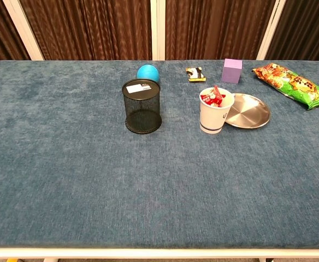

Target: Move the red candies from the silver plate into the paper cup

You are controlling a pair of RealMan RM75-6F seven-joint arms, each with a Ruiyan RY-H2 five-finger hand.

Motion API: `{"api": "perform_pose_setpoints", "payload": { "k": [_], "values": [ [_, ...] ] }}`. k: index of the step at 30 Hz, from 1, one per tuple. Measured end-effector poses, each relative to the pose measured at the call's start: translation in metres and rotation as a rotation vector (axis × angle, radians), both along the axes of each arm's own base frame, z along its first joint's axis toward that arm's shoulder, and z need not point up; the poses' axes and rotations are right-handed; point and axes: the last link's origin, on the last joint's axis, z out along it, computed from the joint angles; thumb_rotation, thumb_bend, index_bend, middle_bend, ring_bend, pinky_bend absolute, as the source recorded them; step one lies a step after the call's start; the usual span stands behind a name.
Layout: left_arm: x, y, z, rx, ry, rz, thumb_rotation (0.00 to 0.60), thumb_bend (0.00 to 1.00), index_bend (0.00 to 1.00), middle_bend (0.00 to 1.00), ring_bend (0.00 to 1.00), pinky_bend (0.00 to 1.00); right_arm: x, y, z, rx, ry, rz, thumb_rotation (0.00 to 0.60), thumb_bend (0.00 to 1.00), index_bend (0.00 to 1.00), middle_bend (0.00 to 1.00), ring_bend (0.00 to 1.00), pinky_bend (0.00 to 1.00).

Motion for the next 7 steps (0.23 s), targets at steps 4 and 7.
{"api": "perform_pose_setpoints", "payload": {
  "k": [4,7],
  "values": [
    [0.005,0.004,-0.001,-0.007,0.008,-0.014,0.6,0.0,0.24,0.09,0.07,0.06,-0.022,0.045,0.012,-0.036,-0.041,-0.026,0.6,0.36,0.05,0.1,0.0,0.1],
    [0.008,0.006,-0.002,-0.009,0.011,-0.019,0.6,0.0,0.24,0.09,0.07,0.06,-0.033,0.074,0.018,-0.057,-0.075,-0.051,0.6,0.36,0.05,0.1,0.0,0.1]
  ]
}}
